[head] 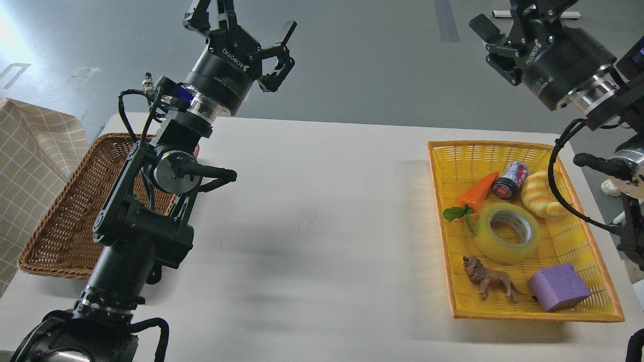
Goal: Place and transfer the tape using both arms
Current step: 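Move the right gripper down toward the yellow basket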
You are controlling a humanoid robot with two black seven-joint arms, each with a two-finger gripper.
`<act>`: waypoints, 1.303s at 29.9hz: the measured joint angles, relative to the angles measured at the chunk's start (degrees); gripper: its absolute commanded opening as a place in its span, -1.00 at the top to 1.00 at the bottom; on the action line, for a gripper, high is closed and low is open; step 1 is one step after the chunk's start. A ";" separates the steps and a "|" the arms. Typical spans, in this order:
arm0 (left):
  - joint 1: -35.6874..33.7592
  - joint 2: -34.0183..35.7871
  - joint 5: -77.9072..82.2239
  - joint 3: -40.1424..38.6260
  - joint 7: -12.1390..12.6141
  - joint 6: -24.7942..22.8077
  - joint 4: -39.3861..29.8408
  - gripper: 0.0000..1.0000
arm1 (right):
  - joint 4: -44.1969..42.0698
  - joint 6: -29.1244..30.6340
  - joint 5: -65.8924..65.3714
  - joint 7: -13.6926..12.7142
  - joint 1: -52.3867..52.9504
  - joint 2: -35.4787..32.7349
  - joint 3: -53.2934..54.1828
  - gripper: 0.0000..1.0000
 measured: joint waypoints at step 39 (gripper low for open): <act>1.25 0.01 0.45 0.06 0.00 0.47 0.02 -0.96 | -0.95 7.29 -21.96 14.32 -21.96 -30.71 1.62 -1.00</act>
